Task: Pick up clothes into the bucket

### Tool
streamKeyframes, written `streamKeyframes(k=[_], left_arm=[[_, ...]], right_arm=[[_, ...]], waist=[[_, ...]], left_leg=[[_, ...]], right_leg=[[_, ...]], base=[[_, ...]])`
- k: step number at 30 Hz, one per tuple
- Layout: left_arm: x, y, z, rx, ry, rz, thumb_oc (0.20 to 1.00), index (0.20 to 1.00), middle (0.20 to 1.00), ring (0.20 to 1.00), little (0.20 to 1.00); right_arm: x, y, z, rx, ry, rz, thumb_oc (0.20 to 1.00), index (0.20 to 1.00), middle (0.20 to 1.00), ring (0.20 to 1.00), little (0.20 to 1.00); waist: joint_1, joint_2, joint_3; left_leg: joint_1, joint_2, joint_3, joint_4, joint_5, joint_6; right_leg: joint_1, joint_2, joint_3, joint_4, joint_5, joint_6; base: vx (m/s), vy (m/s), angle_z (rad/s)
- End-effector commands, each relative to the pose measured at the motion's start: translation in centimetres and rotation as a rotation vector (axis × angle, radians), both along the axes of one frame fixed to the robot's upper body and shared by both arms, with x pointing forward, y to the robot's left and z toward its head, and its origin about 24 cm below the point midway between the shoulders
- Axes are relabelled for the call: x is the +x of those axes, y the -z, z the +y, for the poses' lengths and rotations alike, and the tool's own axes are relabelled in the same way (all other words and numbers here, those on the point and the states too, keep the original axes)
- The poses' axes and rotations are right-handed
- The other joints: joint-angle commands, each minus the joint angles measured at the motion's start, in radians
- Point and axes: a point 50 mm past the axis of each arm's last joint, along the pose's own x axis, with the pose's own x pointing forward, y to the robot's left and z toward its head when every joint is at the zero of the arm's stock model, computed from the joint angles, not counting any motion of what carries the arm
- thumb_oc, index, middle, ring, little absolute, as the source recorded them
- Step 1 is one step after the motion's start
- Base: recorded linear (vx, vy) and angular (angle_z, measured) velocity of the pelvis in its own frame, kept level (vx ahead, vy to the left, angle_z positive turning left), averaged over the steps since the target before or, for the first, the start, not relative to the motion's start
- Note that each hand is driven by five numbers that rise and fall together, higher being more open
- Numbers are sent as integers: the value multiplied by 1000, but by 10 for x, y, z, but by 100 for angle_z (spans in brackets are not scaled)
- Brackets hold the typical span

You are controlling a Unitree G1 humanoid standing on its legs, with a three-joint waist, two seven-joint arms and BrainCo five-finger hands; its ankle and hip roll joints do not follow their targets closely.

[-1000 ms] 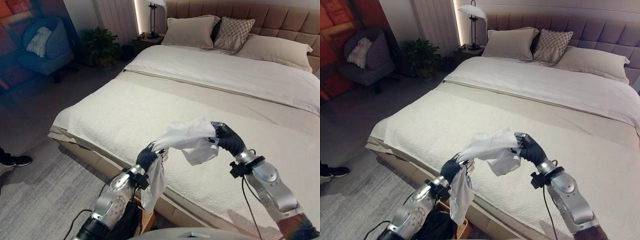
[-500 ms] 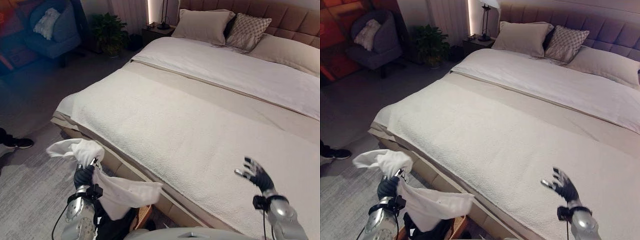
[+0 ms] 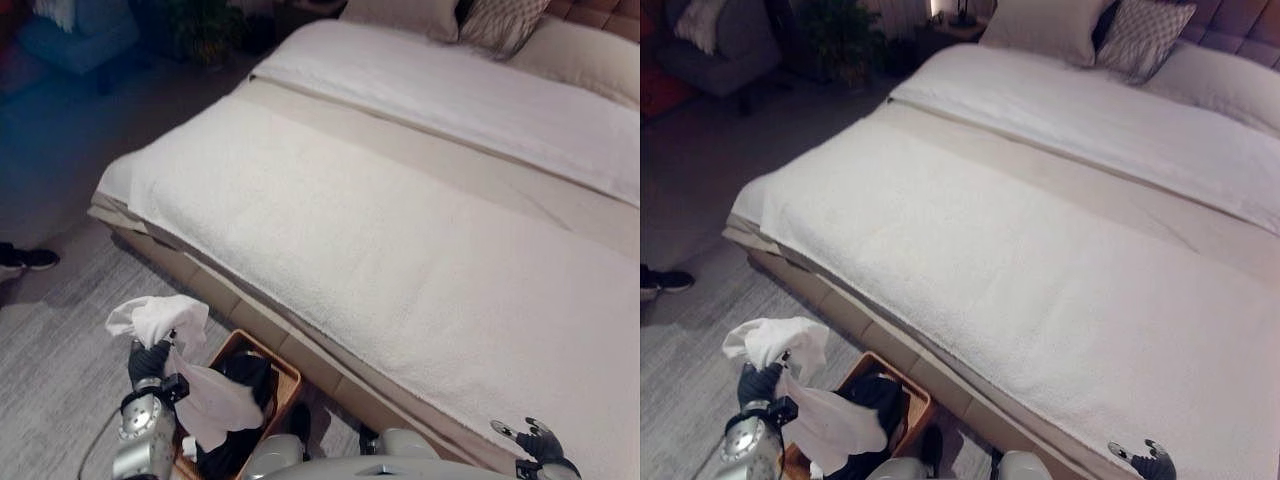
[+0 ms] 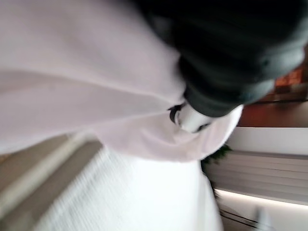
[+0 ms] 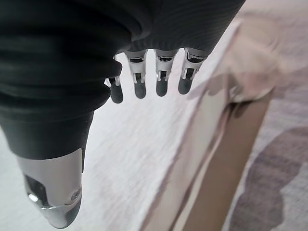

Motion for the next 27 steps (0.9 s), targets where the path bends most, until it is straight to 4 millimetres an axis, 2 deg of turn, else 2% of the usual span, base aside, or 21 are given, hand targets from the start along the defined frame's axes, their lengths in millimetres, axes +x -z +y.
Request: streamKeyframes(k=[1,2,3,4,6,7,9,10,11,13,14,15,16,17,18,21,23,24,27], left_arm=[[14,-30,26,211,-39,-62,200,200,200,200,200],[17,-31,35,313,-40,11,200,200,200,200,200],[17,-32,35,315,-40,10,200,200,200,200,200],[19,-34,44,473,-4,115,200,200,200,200,200],[20,-33,48,501,12,151,200,200,200,200,200],[20,-33,58,572,29,228,200,200,200,200,200],[21,-35,60,584,24,231,200,200,200,200,200],[25,-39,60,601,21,218,200,200,200,200,200],[25,-39,59,601,21,218,200,200,200,200,200],[30,-46,62,633,2,205,200,200,200,200,200],[41,-53,58,651,1,170,200,200,200,200,200],[42,-53,58,651,2,170,200,200,200,200,200],[52,-64,55,662,-2,115,200,200,200,200,200],[52,-64,55,662,-1,115,200,200,200,200,200],[63,-73,51,667,-7,77,200,200,200,200,200],[69,-78,50,670,-11,57,200,200,200,200,200],[76,-87,48,700,-2,40,200,200,200,200,200],[77,-88,48,714,0,44,200,200,200,200,200],[82,-93,48,720,-15,34,200,200,200,200,200]], right_arm=[[15,-11,-14,-82,-4,-46,1000,1000,1000,1000,1000],[21,-14,-14,-104,-22,-61,1000,1000,1000,1000,1000],[21,-14,-14,-104,-22,-62,1000,1000,1000,1000,1000],[33,-20,-15,-140,-74,-101,1000,1000,1000,1000,1000],[36,-22,-16,-143,-72,-118,1000,1000,1000,1000,1000],[42,-25,-16,-152,-81,-143,1000,1000,1000,1000,1000],[45,-27,-17,-160,-87,-154,1000,1000,1000,1000,1000],[55,-32,-17,-175,-96,-201,1000,1000,1000,1000,1000],[55,-32,-17,-175,-96,-201,1000,1000,1000,1000,1000],[80,-51,-15,-215,-130,-339,1000,1000,1000,1000,1000],[94,-63,-13,-221,-111,-444,1000,1000,1000,1000,1000],[94,-64,-13,-221,-110,-444,1000,1000,1000,1000,1000],[107,-77,-9,-212,-107,-555,1000,1000,1000,1000,1000],[107,-77,-9,-212,-107,-555,1000,1000,1000,1000,1000],[122,-92,-6,-220,-103,-650,1000,1000,1000,1000,1000],[133,-99,-3,-216,-107,-696,1000,1000,1000,1000,1000],[149,-114,3,-213,-129,-769,1000,1000,1000,1000,1000],[151,-116,6,-209,-143,-787,1000,1000,1000,1000,1000],[156,-119,14,-190,-184,-804,1000,1000,1000,1000,1000]], waist=[[-9,-53,15],[-15,-61,43],[-14,-61,42],[-20,-71,72],[-21,-76,83],[-27,-83,112],[-28,-86,125],[-30,-91,158],[-31,-91,156],[-33,-94,202],[-39,-92,234],[-39,-92,232],[-47,-91,272],[-47,-90,271],[-50,-87,293],[-51,-84,293],[-54,-82,293],[-55,-85,293],[-57,-102,293]], left_leg=[[-60,18,-3,133,-94,-20],[-93,19,-2,161,-95,-18],[-96,19,-2,164,-96,-18],[-132,22,0,195,-98,-18],[-152,22,1,215,-102,-16],[-184,22,1,242,-105,-14],[-207,23,-1,262,-109,-11],[-250,17,-3,297,-113,-4],[-254,17,-3,300,-114,-4],[-319,6,-12,359,-127,8],[-384,-10,-20,401,-131,17],[-387,-11,-20,404,-132,17],[-455,-26,-33,455,-133,17],[-458,-26,-33,457,-134,17],[-521,-36,-41,503,-140,17],[-581,-35,-44,541,-147,19],[-661,-34,-45,590,-160,19],[-662,-29,-47,617,-201,16],[-732,-15,-48,672,-219,16]], right_leg=[[-28,-75,45,-31,69,75],[-59,-75,56,-14,74,76],[-63,-75,57,-11,73,76],[-98,-76,65,11,76,75],[-115,-76,71,26,76,74],[-149,-77,83,51,75,73],[-171,-80,88,71,71,70],[-216,-83,94,117,61,65],[-221,-84,95,121,59,65],[-289,-89,103,215,25,54],[-346,-100,107,277,4,45],[-349,-101,107,280,3,45],[-406,-116,103,340,-12,35],[-409,-116,103,342,-13,35],[-467,-118,105,383,-19,28],[-526,-120,110,417,-27,23],[-605,-119,115,454,-36,20],[-608,-114,124,476,-69,25],[-675,-99,130,501,-70,26]], base=[[-91,23,-3],[-63,19,-2],[-112,38,-4],[-77,30,-6],[-72,34,-7],[-72,34,-7],[-81,37,-9],[-58,33,-8],[-111,53,-3],[-144,43,4],[-129,31,2],[-164,26,3],[-85,10,9],[-133,16,22],[-53,20,35],[-29,23,27],[24,24,18],[67,29,19],[19,17,-6]])
